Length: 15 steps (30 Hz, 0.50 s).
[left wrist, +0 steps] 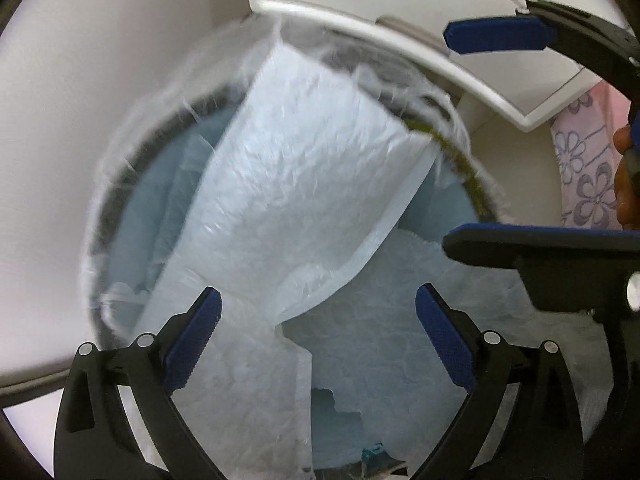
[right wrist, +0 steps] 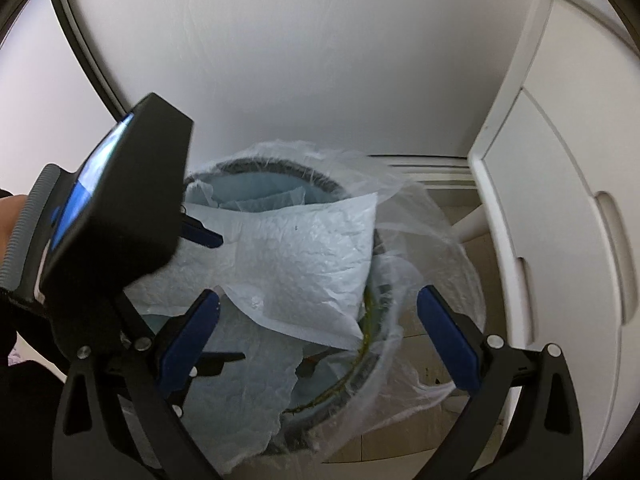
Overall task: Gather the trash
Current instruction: 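Lower the envelope into the wastebasket and open the left gripper, then move the right tool up toward the red cola can on the nightstand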
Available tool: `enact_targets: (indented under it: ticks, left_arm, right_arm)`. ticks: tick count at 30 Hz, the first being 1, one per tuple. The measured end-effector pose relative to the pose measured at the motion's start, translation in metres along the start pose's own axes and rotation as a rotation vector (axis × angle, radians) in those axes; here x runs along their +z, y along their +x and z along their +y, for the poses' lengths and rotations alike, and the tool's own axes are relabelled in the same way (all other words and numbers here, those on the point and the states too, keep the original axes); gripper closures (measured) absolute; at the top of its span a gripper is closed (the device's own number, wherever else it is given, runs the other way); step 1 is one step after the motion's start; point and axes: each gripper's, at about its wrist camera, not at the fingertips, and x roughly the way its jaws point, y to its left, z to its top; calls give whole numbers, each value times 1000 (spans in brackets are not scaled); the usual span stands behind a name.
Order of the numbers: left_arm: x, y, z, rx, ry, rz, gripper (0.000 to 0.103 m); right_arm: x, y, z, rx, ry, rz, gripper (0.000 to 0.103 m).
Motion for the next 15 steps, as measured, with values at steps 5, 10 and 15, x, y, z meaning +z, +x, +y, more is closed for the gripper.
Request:
enact_targets:
  ticks: [5, 10, 15]
  left_arm:
    - [-2, -36, -7, 40, 17, -50, 8]
    - [2, -53, -2, 60, -1, -121, 8]
    - [14, -77, -14, 94, 14, -186, 8]
  right_arm:
    - [1, -22, -3, -20, 29, -34, 7]
    - [5, -51, -7, -67, 67, -82, 7]
    - [10, -78, -14, -102, 98, -127, 7]
